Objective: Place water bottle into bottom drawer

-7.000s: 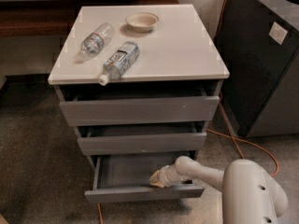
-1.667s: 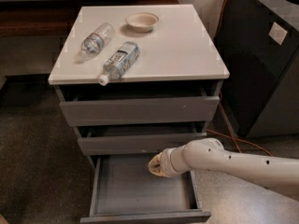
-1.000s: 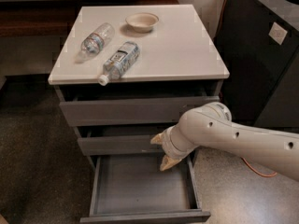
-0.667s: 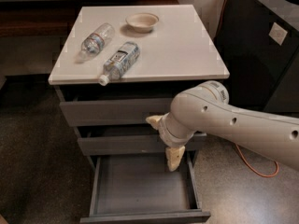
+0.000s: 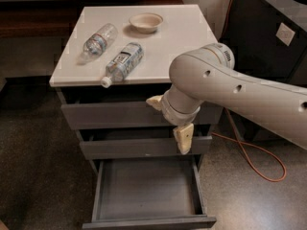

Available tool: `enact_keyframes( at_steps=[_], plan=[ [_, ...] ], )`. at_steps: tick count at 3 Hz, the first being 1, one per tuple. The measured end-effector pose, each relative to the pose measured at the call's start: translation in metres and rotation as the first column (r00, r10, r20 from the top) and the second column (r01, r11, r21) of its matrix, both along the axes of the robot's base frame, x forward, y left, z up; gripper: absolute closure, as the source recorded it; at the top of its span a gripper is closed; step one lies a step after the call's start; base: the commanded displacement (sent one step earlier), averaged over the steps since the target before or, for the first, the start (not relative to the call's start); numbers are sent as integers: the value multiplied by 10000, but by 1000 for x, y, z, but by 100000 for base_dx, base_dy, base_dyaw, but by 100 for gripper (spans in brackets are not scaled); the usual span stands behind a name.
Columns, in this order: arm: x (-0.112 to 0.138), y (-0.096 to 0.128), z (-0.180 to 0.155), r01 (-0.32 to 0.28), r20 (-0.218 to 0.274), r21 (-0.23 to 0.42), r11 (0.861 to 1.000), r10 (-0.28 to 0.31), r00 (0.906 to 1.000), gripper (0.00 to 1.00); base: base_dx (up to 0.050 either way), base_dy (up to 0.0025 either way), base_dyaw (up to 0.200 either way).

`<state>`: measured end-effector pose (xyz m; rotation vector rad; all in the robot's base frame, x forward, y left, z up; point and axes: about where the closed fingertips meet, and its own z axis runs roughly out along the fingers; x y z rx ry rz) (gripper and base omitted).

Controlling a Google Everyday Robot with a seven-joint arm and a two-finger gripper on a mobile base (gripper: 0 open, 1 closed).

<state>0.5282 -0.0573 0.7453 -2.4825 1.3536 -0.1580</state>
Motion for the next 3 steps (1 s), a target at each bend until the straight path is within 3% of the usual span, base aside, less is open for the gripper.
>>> enact_keyframes(
  at_steps=[1, 3],
  plan=[
    [0, 0, 0, -3, -8, 9, 10000, 3, 10000, 0, 0, 0, 0],
    [-13, 3, 120, -435, 902, -393, 9983, 469, 9948, 0, 0, 0, 0]
  ],
)
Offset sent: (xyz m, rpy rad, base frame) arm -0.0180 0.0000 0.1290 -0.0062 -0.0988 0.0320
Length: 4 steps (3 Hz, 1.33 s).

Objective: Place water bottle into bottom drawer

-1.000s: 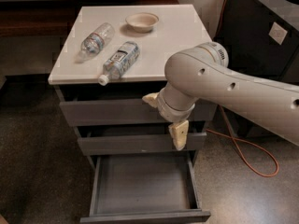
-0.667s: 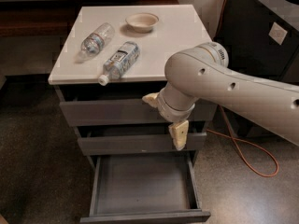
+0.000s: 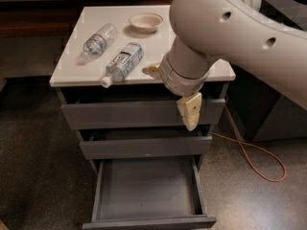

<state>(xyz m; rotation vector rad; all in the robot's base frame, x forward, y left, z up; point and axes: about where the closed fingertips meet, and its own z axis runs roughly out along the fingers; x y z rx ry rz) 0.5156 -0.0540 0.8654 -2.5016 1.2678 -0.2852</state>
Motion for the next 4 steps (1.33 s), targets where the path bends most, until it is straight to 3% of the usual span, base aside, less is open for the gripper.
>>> enact_keyframes(
  at_steps=[1, 2, 3, 4],
  plan=[
    [8, 8, 41, -743, 101, -4, 9972, 743, 9972, 0, 0, 0, 0],
    [37, 28, 81, -1963, 315, -140, 9804, 1966, 9800, 0, 0, 0, 0],
    [55, 44, 98, -2617, 411, -227, 9649, 2625, 9641, 0, 0, 0, 0],
    [57, 48, 101, -2653, 515, -177, 9640, 2658, 9626, 0, 4942, 6, -147]
  ],
)
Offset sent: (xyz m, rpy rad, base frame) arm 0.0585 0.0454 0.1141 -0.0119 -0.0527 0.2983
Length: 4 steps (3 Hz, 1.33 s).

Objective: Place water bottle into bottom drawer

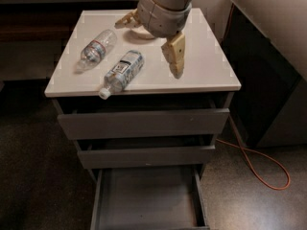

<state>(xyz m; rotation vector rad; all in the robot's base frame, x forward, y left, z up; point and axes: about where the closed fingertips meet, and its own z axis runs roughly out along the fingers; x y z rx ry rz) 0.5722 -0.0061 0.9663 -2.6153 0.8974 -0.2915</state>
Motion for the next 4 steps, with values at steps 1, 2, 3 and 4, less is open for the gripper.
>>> enact_keyframes(
  at_steps=[1, 2, 3, 4],
  plan=[
    [0, 0, 0, 0, 0, 0, 10000, 0, 10000, 0, 0, 0, 0],
    [26, 25, 8, -707, 265, -206, 9973, 712, 9971, 0, 0, 0, 0],
    [78, 65, 2, -2012, 447, -951, 9749, 2061, 9775, 0, 0, 0, 0],
    [121, 123, -2, -3285, 728, -1383, 9343, 3403, 9375, 0, 0, 0, 0]
  ],
)
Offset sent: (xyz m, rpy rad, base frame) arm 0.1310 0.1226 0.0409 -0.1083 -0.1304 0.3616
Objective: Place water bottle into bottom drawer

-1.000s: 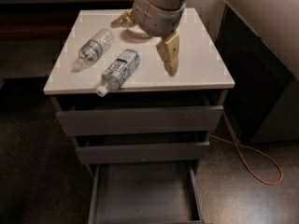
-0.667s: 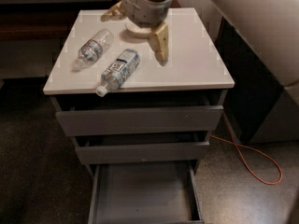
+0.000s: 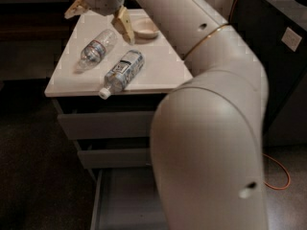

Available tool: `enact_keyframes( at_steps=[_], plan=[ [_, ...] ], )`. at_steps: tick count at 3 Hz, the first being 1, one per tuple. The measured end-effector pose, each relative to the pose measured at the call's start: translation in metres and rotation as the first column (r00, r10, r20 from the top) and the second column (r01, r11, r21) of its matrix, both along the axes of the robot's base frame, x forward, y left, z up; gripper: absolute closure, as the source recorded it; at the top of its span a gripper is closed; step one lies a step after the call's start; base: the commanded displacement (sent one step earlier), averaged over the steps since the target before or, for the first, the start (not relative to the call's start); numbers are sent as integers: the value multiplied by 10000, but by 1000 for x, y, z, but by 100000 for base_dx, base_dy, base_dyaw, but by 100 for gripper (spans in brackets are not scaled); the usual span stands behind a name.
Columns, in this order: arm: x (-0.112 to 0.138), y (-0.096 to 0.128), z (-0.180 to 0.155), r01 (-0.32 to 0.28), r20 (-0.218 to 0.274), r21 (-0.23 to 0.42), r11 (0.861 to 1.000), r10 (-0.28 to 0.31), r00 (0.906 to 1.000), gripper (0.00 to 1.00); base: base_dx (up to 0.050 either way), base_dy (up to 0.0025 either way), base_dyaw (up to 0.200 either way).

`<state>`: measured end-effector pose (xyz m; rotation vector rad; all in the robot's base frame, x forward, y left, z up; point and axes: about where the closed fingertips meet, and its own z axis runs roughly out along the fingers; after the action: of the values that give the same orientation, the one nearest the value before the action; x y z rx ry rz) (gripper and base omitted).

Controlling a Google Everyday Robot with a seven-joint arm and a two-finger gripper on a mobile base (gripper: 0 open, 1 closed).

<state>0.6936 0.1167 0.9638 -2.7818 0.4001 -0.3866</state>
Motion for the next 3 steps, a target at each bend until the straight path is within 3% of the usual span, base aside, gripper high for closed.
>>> enact_keyframes(
  at_steps=[1, 2, 3],
  plan=[
    [30, 45, 5, -930, 605, 17, 9957, 927, 9939, 0, 0, 0, 0],
    [48, 74, -1, -1385, 946, -142, 9903, 1393, 9857, 0, 0, 0, 0],
    [63, 88, -22, -1388, 892, -459, 9893, 1424, 9858, 0, 0, 0, 0]
  ],
)
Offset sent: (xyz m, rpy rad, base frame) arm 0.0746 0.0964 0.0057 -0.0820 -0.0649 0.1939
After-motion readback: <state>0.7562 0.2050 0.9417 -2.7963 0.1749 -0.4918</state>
